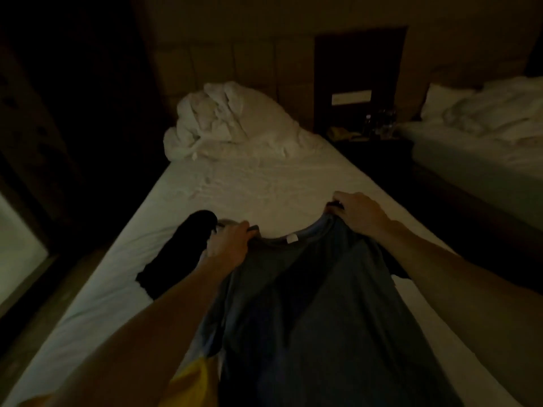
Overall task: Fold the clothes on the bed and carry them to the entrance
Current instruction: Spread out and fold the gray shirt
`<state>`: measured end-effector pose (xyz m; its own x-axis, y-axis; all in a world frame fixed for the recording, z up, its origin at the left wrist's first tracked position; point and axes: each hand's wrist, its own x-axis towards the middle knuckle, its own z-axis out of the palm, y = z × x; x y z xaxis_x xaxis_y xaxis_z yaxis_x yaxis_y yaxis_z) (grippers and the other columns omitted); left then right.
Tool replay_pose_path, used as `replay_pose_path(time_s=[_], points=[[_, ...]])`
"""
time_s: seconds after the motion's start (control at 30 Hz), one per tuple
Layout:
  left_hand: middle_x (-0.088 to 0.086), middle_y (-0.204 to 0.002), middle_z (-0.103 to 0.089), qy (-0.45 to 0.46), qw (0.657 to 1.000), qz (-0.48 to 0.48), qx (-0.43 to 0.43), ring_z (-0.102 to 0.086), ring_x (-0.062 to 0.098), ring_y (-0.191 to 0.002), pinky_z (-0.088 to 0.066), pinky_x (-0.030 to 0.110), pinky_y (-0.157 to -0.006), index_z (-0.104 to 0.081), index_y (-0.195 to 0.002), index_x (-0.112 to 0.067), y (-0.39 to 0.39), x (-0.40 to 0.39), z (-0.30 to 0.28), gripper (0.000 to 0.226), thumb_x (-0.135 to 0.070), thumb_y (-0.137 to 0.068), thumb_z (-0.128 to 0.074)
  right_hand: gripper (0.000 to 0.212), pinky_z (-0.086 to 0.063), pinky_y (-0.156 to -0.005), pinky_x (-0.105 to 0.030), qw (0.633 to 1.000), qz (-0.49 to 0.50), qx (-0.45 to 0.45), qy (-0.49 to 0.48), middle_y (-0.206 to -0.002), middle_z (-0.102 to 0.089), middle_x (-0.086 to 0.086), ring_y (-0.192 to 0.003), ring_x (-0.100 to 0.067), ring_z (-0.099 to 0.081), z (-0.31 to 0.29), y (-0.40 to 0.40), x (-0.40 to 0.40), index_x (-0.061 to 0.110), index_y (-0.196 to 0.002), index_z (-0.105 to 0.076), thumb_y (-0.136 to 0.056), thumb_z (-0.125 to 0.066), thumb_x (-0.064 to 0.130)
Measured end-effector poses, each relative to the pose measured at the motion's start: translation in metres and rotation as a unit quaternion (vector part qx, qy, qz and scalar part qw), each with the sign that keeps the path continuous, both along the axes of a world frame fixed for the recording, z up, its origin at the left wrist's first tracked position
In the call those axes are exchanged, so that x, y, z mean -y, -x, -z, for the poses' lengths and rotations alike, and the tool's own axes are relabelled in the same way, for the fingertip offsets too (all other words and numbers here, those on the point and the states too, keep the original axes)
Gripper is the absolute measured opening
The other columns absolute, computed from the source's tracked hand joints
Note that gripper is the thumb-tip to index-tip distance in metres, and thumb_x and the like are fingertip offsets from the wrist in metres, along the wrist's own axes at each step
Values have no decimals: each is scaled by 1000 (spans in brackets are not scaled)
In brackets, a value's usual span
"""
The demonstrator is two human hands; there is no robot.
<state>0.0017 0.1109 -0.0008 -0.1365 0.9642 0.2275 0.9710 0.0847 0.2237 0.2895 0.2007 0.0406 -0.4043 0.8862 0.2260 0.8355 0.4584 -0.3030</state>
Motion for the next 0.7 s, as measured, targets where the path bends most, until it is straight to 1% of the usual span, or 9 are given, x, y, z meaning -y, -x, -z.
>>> replay_pose_path(time_s=[0.07,0.1,0.17,0.23,0.33,0.43,0.5,0.6,0.7], points=[[14,-114,-64,20,999,-14,40,-61,37,-103,-51,43,-75,-55,-123,-18,0,-27,58,29,-31,-102,-41,24,-43,-65,-38,999,11,24,33,-93,-61,-17,-85,-34,-61,61,11,-31,18,-93,-42,-100,-47,41],[15,-116,-62,24,997,-23,63,-59,37,-106,-51,44,-77,-54,-126,-16,-1,-40,84,29,-28,-102,-40,24,-43,-64,-38,998,11,34,48,-94,-62,-17,-85,-34,-61,89,15,-43,17,-95,-42,-100,-46,41],[13,-118,-60,24,994,-46,95,-54,35,-109,-48,44,-82,-54,-119,-12,-7,-59,122,25,-23,-103,-39,24,-43,-63,-36,996,16,62,68,-96,-63,-16,-84,-33,-61,135,20,-60,16,-99,-41,-101,-43,40],[10,-118,-59,5,995,-60,75,-51,32,-111,-43,42,-88,-56,-111,-12,-11,-72,152,20,-19,-103,-39,23,-47,-64,-36,993,25,82,76,-97,-64,-14,-83,-32,-62,170,23,-74,19,-98,-36,-101,-40,41],[4,-124,-55,-22,998,-52,-20,-45,28,-119,-34,37,-100,-56,-120,-17,-10,-83,190,24,-19,-101,-43,29,-50,-67,-37,989,49,110,81,-98,-64,-11,-82,-30,-62,211,25,-90,19,-100,-36,-101,-38,47],[5,-123,-56,-51,997,-39,-47,-43,28,-120,-31,37,-103,-56,-120,-17,-8,-84,204,25,-21,-100,-42,35,-50,-67,-37,989,54,116,71,-100,-65,-10,-85,-31,-63,228,26,-92,19,-101,-39,-100,-36,53],[9,-121,-56,-67,997,-40,-17,-46,30,-118,-33,39,-103,-57,-117,-12,-7,-81,199,24,-23,-101,-43,39,-48,-71,-37,988,62,126,61,-105,-63,-10,-93,-31,-62,226,26,-88,16,-106,-44,-100,-36,54],[12,-122,-54,-110,993,-12,37,-49,33,-115,-41,43,-98,-55,-120,-9,-6,-57,183,26,-22,-98,-52,51,-42,-87,-42,986,69,149,27,-117,-59,-11,-108,-31,-55,212,17,-77,14,-116,-48,-99,-31,58],[11,-120,-55,-140,990,-9,34,-53,33,-110,-47,44,-90,-56,-120,-10,3,-18,170,26,-20,-96,-53,56,-36,-99,-46,984,104,122,74,-129,-55,-12,-119,-32,-50,195,0,-58,15,-130,-47,-100,-25,57]])
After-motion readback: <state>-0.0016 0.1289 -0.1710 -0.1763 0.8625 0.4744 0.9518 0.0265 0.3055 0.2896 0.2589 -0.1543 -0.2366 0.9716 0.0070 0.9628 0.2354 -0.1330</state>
